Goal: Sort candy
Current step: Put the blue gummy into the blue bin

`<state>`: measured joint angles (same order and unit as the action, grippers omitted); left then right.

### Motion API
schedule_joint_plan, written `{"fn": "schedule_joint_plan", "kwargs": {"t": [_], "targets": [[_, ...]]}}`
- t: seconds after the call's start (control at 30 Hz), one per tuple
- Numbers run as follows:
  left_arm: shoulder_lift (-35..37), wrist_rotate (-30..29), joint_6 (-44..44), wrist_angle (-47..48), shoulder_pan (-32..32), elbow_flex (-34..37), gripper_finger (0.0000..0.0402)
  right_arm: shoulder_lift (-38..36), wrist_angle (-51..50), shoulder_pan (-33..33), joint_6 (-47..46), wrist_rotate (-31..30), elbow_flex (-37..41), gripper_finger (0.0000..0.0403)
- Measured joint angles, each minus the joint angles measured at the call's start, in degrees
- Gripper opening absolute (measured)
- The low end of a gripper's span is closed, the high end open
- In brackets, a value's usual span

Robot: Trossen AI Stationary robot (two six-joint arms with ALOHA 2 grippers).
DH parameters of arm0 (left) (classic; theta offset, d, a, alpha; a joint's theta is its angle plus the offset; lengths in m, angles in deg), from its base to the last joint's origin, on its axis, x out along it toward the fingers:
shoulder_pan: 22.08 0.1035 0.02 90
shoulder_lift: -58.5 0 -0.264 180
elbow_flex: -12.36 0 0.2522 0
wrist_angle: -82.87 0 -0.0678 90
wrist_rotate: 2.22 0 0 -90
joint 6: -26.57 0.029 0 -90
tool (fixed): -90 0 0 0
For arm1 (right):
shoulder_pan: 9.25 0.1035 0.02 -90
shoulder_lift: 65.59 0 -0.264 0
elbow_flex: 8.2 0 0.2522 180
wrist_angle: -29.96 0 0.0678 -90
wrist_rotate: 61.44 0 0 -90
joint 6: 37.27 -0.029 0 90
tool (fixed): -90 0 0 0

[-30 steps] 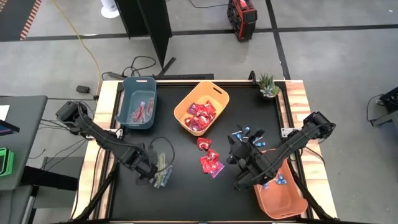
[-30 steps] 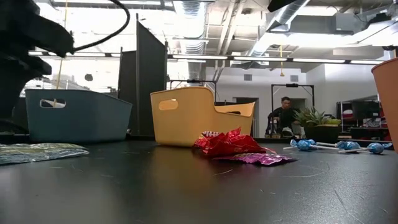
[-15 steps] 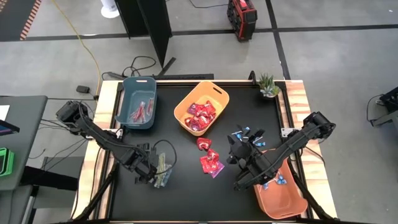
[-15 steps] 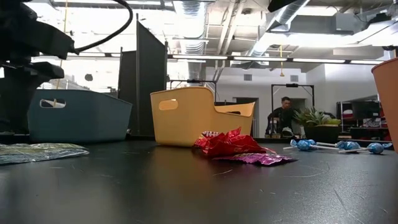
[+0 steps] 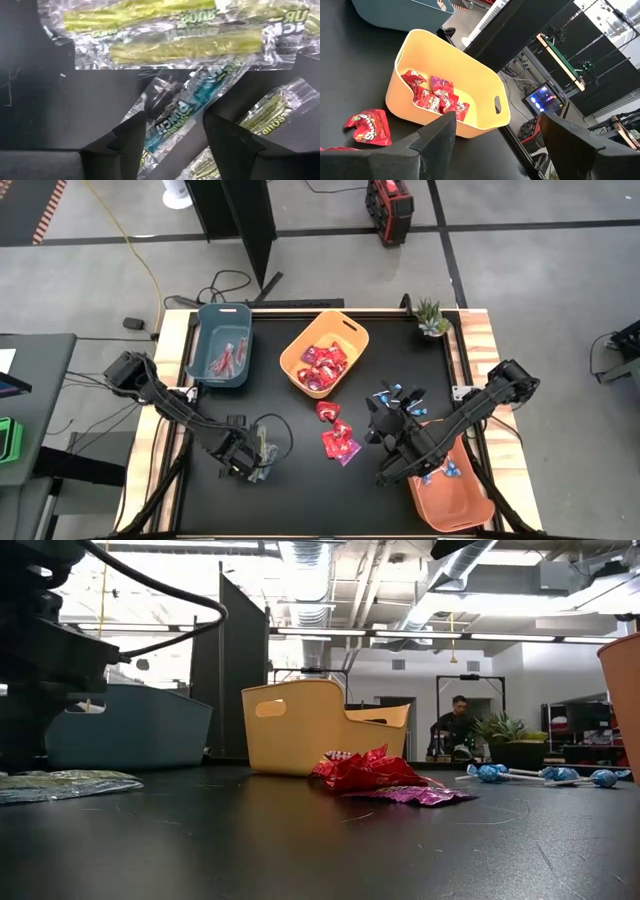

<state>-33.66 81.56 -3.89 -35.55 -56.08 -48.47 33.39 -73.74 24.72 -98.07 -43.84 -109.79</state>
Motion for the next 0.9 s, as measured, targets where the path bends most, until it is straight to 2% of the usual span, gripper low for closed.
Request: {"fn": "schedule_joint_plan", "kwargs": {"t": [0.1,0.27,0.33,0.47,0.57,0.67,0.77,0.83,0.9], "targets": [[-0.3,0.04,0.18,0.25,0.34,-0.23,0.0155,0.0,-0.01,0.0,0.0,0.02,0.0,0.0301],[-0.19,1.64,2.19,0.47,1.35,-1.51,0.0044,0.0,-0.02,0.0,-0.02,0.04,0.0,0.0301],[-0.23,2.7,2.81,1.1,1.93,-2.17,0.0015,0.0,-0.02,0.0,-0.02,0.07,0.0,0.0301],[-0.67,4.31,2.08,10.45,2.72,-5.9,0.0011,0.0,-0.01,0.0,-0.02,0.24,0.0,0.0301],[-0.37,4.28,0.31,21.68,2.62,-12.23,0.0005,0.0,-0.02,0.0,-0.04,0.26,0.0,0.0301],[-0.46,-0.23,-4.0,34.84,2.61,-19.35,0.0004,0.0,-0.04,0.0,-0.04,0.28,0.0,0.0301],[0.73,-5.49,-7.79,41.89,2.66,-25.85,0.0003,0.0,-0.07,0.0,-0.04,0.31,0.0,0.0301],[2.2,-9.01,-10.26,42.26,3.09,-28.56,0.0003,0.0,-0.07,0.0,-0.04,0.33,0.0,0.0301],[4.58,-15.04,-14.26,41.83,4.22,-29.18,0.0003,0.0,-0.07,0.0,-0.04,0.35,0.0,0.0301]]}}
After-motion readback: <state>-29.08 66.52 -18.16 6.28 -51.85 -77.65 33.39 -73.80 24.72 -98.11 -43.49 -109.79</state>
